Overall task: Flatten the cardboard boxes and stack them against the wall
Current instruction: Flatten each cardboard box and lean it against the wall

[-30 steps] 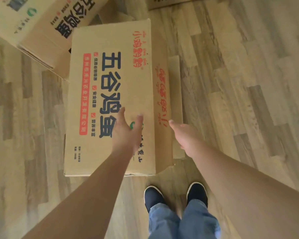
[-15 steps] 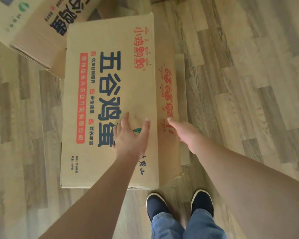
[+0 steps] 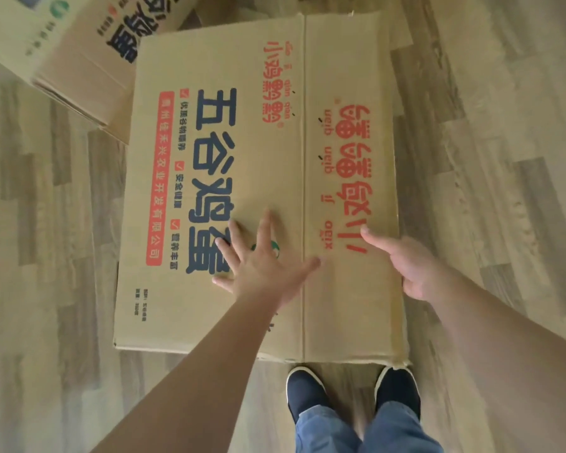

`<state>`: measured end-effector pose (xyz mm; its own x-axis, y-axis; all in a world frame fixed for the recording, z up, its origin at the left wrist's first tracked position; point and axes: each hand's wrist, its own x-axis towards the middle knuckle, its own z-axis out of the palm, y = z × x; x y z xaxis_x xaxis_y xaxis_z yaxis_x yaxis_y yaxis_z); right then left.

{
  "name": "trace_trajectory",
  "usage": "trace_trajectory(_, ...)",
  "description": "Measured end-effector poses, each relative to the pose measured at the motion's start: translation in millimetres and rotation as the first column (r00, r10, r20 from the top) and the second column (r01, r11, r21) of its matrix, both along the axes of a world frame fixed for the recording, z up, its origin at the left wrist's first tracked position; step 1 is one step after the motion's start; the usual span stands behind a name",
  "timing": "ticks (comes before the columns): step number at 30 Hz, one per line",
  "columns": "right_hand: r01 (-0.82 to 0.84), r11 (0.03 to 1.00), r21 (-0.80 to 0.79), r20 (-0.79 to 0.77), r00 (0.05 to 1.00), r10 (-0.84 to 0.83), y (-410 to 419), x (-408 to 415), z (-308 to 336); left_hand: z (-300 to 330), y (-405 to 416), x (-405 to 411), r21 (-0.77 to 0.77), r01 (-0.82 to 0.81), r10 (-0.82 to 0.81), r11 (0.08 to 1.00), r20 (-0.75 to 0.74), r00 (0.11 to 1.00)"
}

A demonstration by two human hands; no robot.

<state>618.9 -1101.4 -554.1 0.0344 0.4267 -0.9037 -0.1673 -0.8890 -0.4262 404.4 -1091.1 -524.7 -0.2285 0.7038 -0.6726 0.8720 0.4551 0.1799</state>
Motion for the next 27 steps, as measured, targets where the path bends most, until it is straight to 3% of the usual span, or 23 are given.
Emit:
trace_trajectory(3, -0.229, 0.950, 0.214, 0.190, 0.963, 0.190, 26, 8, 61, 15, 1, -6, 0.038, 0.005, -0.009, 0.999, 0.103, 0.995)
trace_trajectory(5, -0.319, 0.893, 0.319, 0.319, 0.923, 0.215, 37, 11, 102, 38, 6, 3, 0.064, -0.046, 0.033, 0.997, 0.185, 0.982)
trace_trajectory(8, -0.378, 0.833, 0.404, 0.351, 0.905, 0.241, 44, 6, 157, 70, 13, 15, 0.134, -0.202, 0.156, 0.970, 0.291, 0.944)
trace_trajectory(11, -0.362, 0.804, 0.472, 0.289, 0.925, 0.247, 46, -5, 197, 91, 15, 7, 0.223, -0.344, 0.199, 0.912, 0.493, 0.847)
trace_trajectory(15, -0.424, 0.808, 0.410, 0.304, 0.898, 0.317, 43, -23, 201, 106, 11, 2, 0.150, -0.419, 0.233, 0.895, 0.644, 0.728)
trace_trajectory(22, -0.581, 0.797, 0.165, 0.435, 0.768, 0.470, 20, -32, 134, 114, 21, 40, 0.104, -0.336, 0.171, 0.936, 0.701, 0.692)
trace_trajectory(25, -0.714, 0.683, 0.153, 0.532, 0.642, 0.552, 15, -28, 141, 100, 27, 55, 0.038, -0.312, 0.202, 0.949, 0.687, 0.698)
trace_trajectory(27, -0.822, 0.562, 0.092, 0.694, 0.458, 0.555, 22, -18, 153, 88, 28, 67, -0.052, -0.322, 0.273, 0.945, 0.665, 0.695)
